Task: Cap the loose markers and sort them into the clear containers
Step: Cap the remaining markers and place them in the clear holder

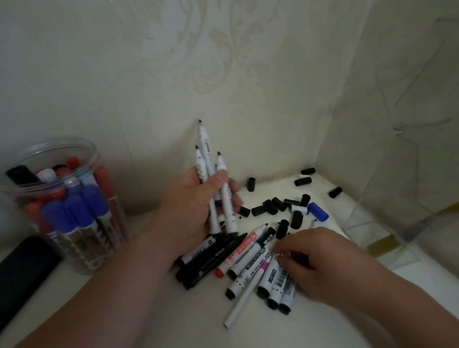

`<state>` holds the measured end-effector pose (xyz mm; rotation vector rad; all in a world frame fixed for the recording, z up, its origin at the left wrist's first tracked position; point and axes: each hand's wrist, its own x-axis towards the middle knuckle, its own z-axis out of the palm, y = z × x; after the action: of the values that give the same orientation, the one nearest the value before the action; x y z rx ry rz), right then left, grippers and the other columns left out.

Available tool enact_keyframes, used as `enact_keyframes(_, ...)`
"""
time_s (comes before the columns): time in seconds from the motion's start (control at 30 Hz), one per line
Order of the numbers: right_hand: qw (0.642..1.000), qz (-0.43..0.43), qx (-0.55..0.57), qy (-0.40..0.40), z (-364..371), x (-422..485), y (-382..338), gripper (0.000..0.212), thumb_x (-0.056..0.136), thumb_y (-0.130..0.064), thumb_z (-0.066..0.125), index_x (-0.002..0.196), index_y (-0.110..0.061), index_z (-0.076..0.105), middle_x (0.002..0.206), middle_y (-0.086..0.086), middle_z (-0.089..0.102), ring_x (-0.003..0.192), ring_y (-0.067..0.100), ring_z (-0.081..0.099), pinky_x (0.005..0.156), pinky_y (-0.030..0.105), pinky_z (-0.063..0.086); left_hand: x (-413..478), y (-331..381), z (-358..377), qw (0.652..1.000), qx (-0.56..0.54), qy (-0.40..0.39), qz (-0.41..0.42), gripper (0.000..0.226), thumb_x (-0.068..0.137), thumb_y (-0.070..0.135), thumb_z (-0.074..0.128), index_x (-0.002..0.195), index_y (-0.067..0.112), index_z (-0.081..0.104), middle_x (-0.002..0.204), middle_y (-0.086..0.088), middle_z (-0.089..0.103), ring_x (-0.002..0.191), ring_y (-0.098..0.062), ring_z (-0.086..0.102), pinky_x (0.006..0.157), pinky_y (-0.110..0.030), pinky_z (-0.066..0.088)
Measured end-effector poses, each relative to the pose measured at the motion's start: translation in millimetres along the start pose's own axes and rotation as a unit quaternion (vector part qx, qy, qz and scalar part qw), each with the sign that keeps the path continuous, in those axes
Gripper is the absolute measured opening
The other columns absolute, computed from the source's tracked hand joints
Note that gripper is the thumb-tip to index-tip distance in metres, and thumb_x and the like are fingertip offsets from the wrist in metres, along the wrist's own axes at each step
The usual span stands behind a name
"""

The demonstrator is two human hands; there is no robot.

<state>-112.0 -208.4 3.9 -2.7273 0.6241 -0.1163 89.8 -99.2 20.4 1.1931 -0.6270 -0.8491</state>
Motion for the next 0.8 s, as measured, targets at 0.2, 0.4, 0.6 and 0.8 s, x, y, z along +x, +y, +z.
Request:
enact_keyframes(0.2,0.914,0.047,0.391,0.099,-7.8,-6.6,-22.1,0.012,0.083,-0.031,0.071,0.081,-0.022,0.077,0.06,0.002,0.065,0.047,0.007,0.053,0.046,0.022,0.043,-19.1,-26.7,30.8,0.979,-0.197,-0.049,-0.036,0.037,0.089,0.014,0.06,0.125,0.003,0.06,0.114,-0.018,0.073,0.108,-0.031,0.071,0.086,-0.037,0.06)
enact_keyframes(0.4,0.879,0.114,0.459,0.062,-8.4,-6.5,-37.5,0.009,0.085,-0.019,0.075,0.079,-0.014,0.077,0.056,0.006,0.064,0.038,0.013,0.051,0.04,0.021,0.041,-20.9,-32.0,33.2,0.966,-0.234,-0.096,-0.053,0.042,0.092,0.014,0.054,0.133,0.002,0.055,0.124,-0.017,0.07,0.117,-0.031,0.067,0.098,-0.043,0.055)
enact_keyframes(0.6,0.873,0.121,0.454,0.134,-8.6,-6.5,-44.1,0.014,0.081,-0.025,0.077,0.076,-0.012,0.076,0.062,0.004,0.07,0.039,0.002,0.052,0.041,0.012,0.038,-26.8,-38.0,34.1,0.957,-0.209,-0.184,-0.075,0.043,0.099,0.009,0.044,0.142,0.007,0.047,0.135,-0.016,0.064,0.125,-0.03,0.061,0.104,-0.044,0.051)
enact_keyframes(0.8,0.858,0.107,0.474,0.167,-2.9,-6.8,-48.3,0.002,0.081,-0.016,0.078,0.083,-0.016,0.078,0.07,0.002,0.075,0.053,0.011,0.067,0.046,0.018,0.05,-26.4,-43.1,36.6,0.945,-0.223,-0.222,-0.091,0.044,0.099,0.012,0.042,0.142,0.003,0.048,0.14,-0.017,0.059,0.131,-0.033,0.057,0.108,-0.045,0.047)
